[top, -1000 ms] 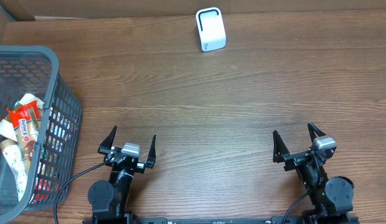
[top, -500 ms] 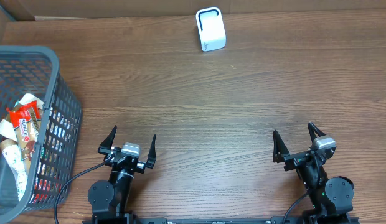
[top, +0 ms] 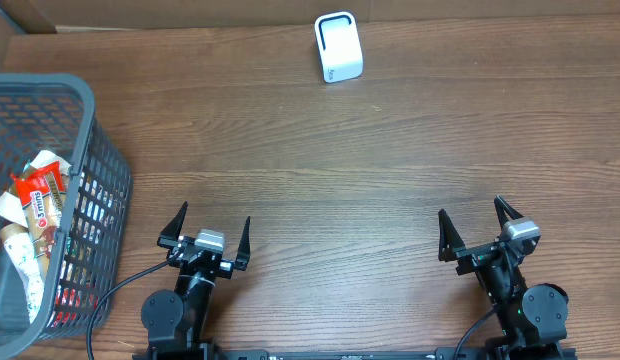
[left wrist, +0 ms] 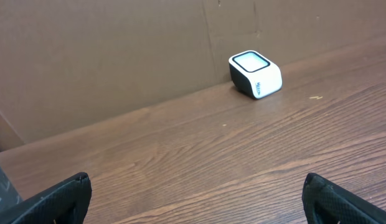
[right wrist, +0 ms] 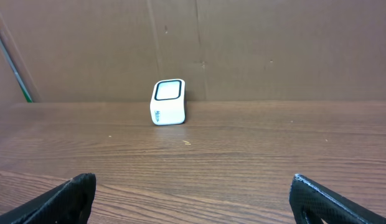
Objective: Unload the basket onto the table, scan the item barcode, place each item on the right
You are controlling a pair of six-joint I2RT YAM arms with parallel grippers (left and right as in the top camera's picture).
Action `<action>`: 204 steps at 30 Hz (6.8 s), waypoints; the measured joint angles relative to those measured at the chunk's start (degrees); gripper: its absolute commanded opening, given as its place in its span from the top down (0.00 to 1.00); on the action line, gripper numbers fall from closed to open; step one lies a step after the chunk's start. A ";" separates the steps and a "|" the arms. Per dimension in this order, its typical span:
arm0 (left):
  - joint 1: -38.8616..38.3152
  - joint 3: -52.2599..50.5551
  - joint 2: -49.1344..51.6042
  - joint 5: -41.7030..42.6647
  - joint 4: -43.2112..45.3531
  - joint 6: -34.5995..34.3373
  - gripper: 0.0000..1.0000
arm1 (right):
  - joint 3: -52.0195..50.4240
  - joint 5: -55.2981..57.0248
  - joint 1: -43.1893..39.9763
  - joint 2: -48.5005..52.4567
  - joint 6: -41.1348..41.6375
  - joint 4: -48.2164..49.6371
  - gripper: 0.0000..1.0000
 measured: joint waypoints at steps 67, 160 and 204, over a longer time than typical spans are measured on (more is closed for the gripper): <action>0.00 75.43 42.88 10.58 -56.89 -8.13 0.00 | 25.55 -10.54 0.00 42.23 -0.02 -11.45 0.00; 33.86 88.46 78.88 -24.81 -63.14 -23.78 0.09 | 24.48 -4.68 -4.87 26.05 0.00 -23.21 0.00; 46.93 75.60 104.45 -15.30 -46.21 -7.19 0.15 | 24.48 -4.59 -4.87 26.05 -0.02 -23.21 0.00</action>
